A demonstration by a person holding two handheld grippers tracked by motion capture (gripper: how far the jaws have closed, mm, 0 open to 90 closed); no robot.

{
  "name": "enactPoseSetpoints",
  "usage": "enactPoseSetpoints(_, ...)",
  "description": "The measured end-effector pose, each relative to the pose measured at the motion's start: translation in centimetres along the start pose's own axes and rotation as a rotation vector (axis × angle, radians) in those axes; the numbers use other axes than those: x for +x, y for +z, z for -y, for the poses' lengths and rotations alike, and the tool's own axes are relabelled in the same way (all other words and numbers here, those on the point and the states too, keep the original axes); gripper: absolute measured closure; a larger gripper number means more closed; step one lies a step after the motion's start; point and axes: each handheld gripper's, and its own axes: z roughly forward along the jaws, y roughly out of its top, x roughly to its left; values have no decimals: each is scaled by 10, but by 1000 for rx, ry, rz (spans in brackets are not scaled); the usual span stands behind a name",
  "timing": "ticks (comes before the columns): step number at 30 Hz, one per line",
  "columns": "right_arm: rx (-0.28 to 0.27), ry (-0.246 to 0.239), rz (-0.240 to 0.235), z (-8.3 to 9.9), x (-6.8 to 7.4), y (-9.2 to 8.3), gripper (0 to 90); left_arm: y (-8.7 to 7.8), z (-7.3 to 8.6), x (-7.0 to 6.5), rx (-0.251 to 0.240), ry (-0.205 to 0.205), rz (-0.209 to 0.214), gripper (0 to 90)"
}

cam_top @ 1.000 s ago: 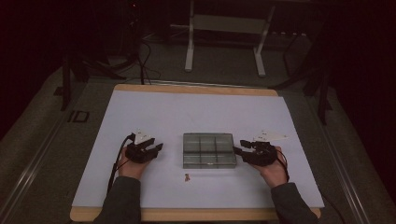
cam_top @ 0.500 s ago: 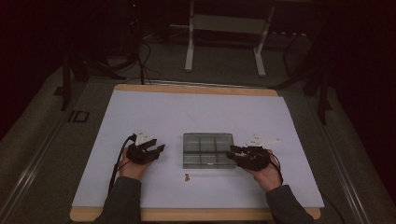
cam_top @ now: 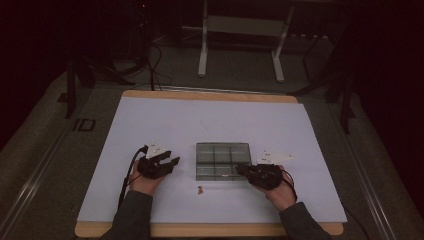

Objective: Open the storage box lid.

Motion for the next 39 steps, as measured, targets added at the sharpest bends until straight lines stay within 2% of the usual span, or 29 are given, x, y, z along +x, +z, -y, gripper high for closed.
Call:
enactPoseSetpoints(9,1,-6,8,6,8,6,900,-6,-2,-14,-15,26,29,563)
enactPoseSetpoints(15,8,-21,-4,9,14,9,900,-7,-2,-19,-13,31,46,562)
enactPoseSetpoints(27,39,-28,-39,16,21,20,900,-12,1,-46,1,74,115,562)
enactPoseSetpoints(39,53,-27,-58,20,25,25,900,-13,5,-63,23,134,149,741)
